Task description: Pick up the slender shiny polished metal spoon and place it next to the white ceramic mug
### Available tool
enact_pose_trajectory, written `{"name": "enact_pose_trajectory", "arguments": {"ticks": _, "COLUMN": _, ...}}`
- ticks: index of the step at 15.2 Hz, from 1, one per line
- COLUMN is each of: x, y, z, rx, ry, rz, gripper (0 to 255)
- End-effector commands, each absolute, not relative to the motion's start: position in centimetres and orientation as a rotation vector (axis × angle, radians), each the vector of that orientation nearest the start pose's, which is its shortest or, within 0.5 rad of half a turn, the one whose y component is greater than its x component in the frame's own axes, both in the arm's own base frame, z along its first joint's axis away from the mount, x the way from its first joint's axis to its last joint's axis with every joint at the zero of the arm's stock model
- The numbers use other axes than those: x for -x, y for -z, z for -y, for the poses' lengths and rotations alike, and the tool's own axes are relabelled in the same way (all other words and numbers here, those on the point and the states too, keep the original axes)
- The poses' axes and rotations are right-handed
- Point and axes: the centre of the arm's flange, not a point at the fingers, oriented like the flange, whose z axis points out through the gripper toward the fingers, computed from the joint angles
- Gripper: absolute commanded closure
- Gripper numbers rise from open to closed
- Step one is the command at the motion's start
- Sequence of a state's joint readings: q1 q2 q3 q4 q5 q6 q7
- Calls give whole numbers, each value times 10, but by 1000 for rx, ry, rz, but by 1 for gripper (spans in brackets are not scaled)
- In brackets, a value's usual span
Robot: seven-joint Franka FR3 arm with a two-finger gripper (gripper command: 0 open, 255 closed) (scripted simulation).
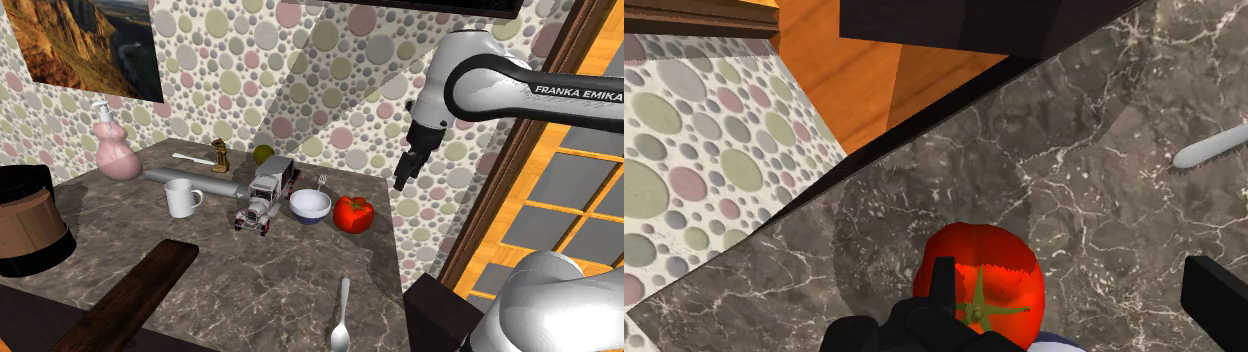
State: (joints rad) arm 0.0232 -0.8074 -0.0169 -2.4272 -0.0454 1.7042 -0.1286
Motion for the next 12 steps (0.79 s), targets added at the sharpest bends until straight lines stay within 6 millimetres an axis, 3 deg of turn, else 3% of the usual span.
{"name": "enact_pose_trajectory", "arguments": {"ticks": 1, "x": -313, "y": -575, "z": 4, "rx": 3169, "ry": 131, "rz": 228, "gripper": 0}}
{"name": "enact_pose_trajectory", "arguments": {"ticks": 12, "x": -274, "y": -473, "z": -69, "rx": 3020, "ry": 22, "rz": -527, "gripper": 0}}
